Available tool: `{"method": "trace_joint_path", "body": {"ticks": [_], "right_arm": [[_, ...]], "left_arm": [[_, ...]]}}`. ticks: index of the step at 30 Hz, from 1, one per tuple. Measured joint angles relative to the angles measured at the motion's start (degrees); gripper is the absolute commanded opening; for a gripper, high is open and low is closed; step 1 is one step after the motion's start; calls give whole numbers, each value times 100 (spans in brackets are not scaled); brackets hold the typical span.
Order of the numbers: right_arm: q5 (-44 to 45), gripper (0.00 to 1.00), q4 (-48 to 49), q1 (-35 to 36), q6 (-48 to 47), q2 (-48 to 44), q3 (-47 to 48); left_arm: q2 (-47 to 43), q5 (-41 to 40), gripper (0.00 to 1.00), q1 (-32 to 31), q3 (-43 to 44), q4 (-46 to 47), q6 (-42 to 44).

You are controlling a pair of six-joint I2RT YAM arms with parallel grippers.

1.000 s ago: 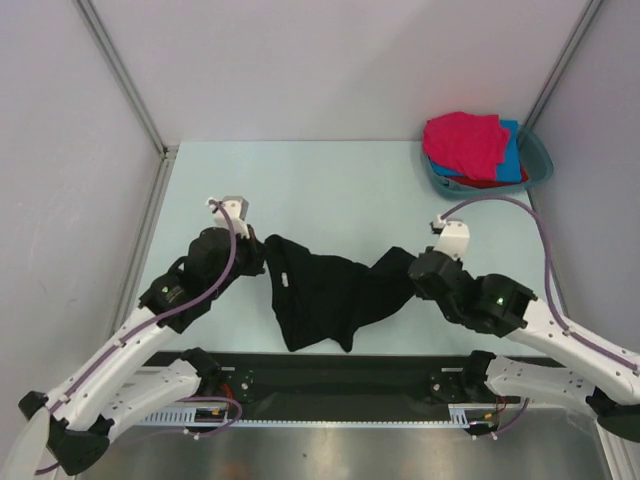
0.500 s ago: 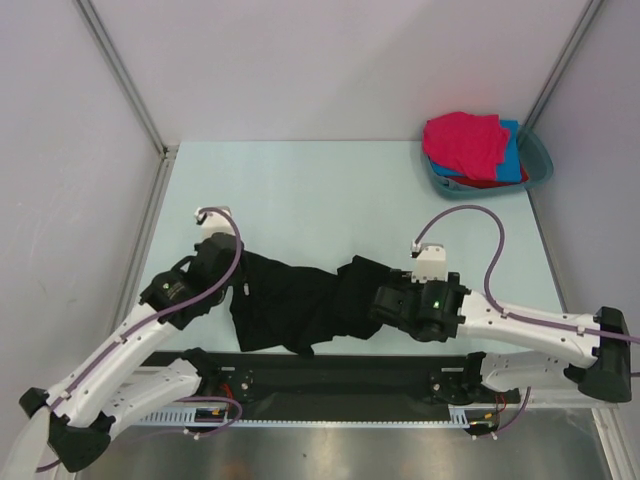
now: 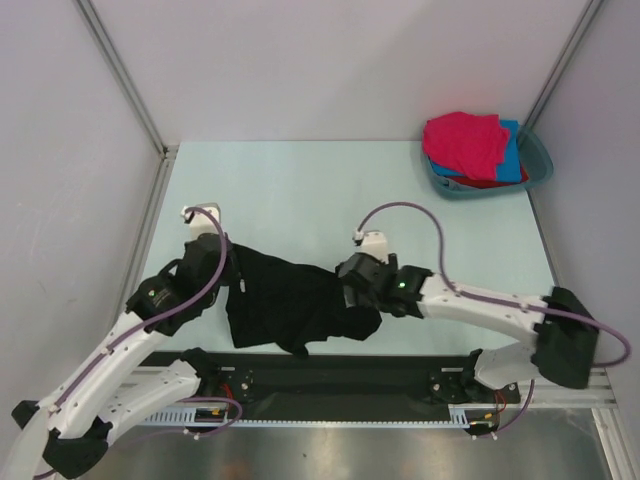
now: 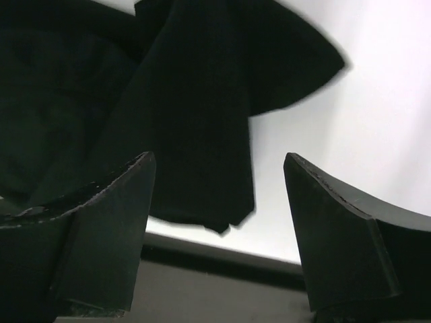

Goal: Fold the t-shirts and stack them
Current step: Flatten the tshirt out

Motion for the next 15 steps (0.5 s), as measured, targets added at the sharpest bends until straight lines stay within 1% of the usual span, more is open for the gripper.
{"method": "trace_joint_path", "body": {"ticks": [2, 5, 8, 15], "right_arm": [[-170, 80, 258, 15, -190, 710, 103], [-282, 80, 535, 61, -442, 1329, 155], [-299, 81, 682, 76, -627, 1488, 251], [-310, 83, 975, 81, -960, 1569, 857]], "left_arm": [[-111, 72, 0, 0, 116, 2, 4], [-234, 184, 0, 0, 221, 2, 7], [-315, 260, 0, 0, 225, -9, 9], [-345, 409, 0, 0, 225, -15, 50]]}}
